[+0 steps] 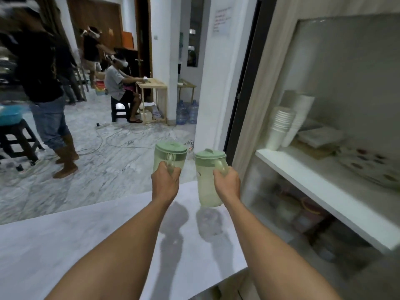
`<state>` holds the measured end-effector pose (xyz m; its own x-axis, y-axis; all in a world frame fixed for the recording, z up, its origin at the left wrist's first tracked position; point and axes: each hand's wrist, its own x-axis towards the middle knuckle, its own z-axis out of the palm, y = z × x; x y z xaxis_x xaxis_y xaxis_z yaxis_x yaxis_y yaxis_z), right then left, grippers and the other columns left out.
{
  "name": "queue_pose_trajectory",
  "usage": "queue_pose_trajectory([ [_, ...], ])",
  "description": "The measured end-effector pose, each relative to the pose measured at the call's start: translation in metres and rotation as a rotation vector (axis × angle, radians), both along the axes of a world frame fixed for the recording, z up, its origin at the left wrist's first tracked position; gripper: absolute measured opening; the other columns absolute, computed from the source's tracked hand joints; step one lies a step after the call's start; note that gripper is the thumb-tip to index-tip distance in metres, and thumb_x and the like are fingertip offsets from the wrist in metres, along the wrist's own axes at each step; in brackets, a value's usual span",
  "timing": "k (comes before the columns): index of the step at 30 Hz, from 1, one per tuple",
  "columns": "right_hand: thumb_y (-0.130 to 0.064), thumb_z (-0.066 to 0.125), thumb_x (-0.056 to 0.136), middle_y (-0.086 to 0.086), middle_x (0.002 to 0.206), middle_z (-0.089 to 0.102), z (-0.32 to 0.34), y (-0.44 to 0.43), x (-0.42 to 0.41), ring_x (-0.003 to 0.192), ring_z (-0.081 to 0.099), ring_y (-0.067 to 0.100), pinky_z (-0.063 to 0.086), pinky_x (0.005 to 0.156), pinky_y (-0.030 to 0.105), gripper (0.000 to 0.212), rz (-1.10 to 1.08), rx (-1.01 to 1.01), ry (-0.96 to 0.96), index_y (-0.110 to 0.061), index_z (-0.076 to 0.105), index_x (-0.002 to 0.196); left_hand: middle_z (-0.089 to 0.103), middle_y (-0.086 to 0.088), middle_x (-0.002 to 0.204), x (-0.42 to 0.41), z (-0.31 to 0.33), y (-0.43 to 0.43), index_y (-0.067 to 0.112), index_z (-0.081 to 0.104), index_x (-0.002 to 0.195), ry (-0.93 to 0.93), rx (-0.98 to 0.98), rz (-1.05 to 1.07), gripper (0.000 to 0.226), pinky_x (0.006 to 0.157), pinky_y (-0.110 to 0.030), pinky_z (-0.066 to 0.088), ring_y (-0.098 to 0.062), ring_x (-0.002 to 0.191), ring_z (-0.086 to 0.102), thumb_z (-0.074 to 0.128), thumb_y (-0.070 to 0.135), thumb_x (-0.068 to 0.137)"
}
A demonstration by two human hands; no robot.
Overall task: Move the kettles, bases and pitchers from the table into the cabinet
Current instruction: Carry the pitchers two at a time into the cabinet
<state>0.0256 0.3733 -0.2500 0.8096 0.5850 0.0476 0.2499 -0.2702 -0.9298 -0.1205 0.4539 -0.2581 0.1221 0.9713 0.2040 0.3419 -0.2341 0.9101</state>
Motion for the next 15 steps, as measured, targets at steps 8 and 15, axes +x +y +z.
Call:
queue_pose_trajectory([
  [8,-0.027,0.063,0.081,-0.002,0.071,0.064,0.078,-0.112,-0.06,0.068,0.06,0.021,0.039,0.056,0.026,0.012,-0.169,0.094,-0.055,-0.016,0.065,0.076,0.059,-0.013,0.092,-0.041,0.066,-0.083,0.005,0.054,0.097,-0.019,0.109,-0.155,0.019,0.068,-0.033,0.037,-0.029,0.083,0.052,0.054,0.024,0.094],
  [15,-0.029,0.061,0.091,0.006,0.081,0.064,0.13,-0.204,-0.093,0.081,0.059,0.029,0.039,0.064,0.029,0.021,-0.325,0.126,-0.154,-0.01,0.061,0.084,0.059,-0.012,0.089,-0.061,0.127,-0.153,0.005,0.056,0.093,-0.089,0.171,-0.271,0.017,0.065,-0.031,0.034,-0.026,0.079,0.051,0.053,0.022,0.095],
])
